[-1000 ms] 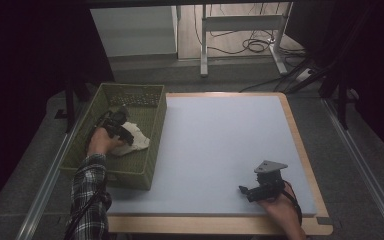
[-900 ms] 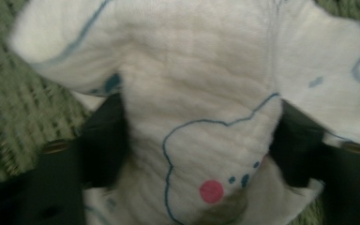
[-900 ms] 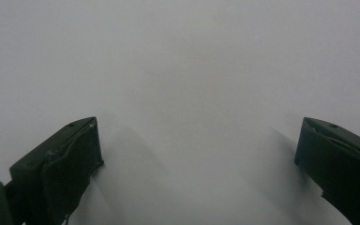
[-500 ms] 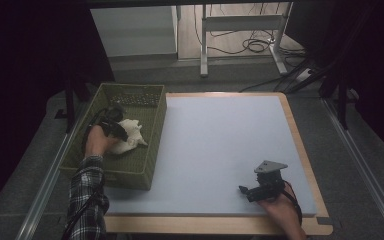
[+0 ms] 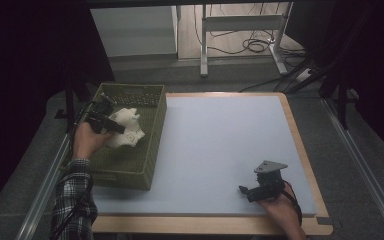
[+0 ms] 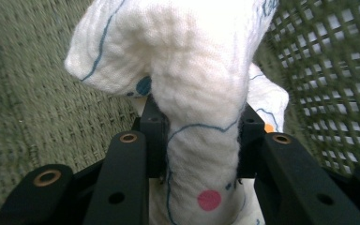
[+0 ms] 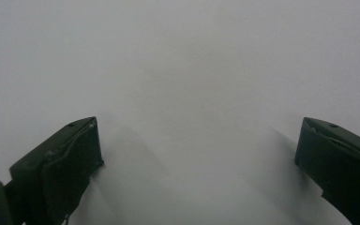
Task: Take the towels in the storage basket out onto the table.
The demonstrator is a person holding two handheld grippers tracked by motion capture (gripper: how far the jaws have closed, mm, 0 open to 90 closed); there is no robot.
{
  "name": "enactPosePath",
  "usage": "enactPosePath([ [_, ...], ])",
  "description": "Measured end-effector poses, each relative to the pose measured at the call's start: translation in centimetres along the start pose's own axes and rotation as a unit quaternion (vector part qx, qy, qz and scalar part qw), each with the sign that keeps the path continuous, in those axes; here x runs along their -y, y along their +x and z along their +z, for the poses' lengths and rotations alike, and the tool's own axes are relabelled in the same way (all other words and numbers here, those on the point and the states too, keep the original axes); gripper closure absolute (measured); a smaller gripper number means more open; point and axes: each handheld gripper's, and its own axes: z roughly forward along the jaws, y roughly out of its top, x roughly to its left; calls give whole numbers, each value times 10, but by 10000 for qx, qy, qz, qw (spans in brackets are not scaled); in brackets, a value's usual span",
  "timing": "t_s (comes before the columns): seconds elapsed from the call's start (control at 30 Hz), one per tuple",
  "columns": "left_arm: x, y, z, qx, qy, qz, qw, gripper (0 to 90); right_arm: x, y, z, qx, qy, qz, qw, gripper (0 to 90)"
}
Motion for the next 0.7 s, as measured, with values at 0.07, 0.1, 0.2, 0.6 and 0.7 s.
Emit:
enactPosePath([
  [0.07, 0, -2, -9, 22, -90, 37, 10000, 652, 0, 0, 0, 1, 0, 4, 10000, 8],
  [0.1, 0, -3, -13, 18, -123, 69, 9999, 652, 0, 0, 0, 1, 0, 4, 10000, 8],
  [0.2, 1, -7, -24, 41, -264, 156, 9995, 650, 0, 0, 0, 1, 0, 0, 10000, 8],
  [0.6, -2, -31, -58, 217, -718, 430, 9963, 648, 0, 0, 0, 1, 1, 2, 10000, 8],
  [0.7, -5, -40, -64, 261, -787, 520, 9952, 647, 0, 0, 0, 0, -1, 0, 10000, 8],
])
